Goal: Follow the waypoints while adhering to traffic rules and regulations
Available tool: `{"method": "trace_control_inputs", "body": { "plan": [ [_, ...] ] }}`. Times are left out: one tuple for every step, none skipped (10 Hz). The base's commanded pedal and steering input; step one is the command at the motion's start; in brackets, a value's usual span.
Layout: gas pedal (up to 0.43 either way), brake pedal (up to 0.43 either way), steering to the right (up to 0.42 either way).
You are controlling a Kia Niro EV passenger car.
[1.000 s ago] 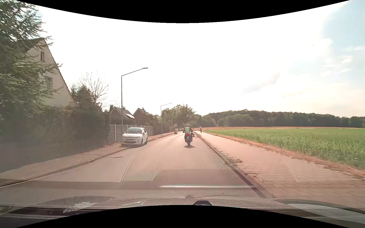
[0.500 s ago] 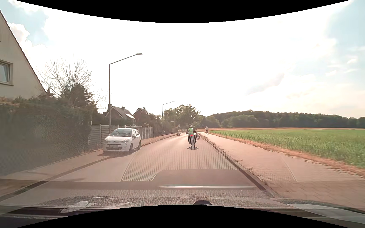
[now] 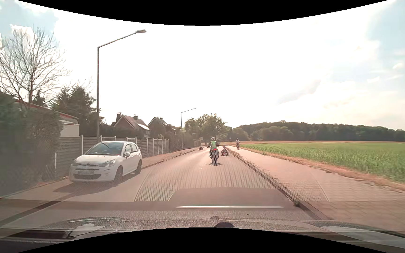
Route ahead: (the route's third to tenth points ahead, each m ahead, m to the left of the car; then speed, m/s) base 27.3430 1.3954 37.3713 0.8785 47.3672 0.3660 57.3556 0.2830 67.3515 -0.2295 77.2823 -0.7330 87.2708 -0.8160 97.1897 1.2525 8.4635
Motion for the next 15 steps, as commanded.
{"method": "trace_control_inputs", "body": {
  "plan": [
    [0.118,0.0,-0.017],
    [0.138,0.0,-0.016],
    [0.138,0.0,-0.015],
    [0.138,0.0,-0.015],
    [0.138,0.0,-0.015],
    [0.13,0.0,-0.014],
    [0.11,0.0,-0.014],
    [0.087,0.0,-0.011],
    [0.079,0.0,-0.007],
    [0.067,0.0,-0.005],
    [0.067,0.0,-0.005],
    [0.067,0.0,-0.005],
    [0.067,0.0,-0.005],
    [0.067,0.0,-0.005],
    [0.067,0.0,-0.005]
  ]
}}
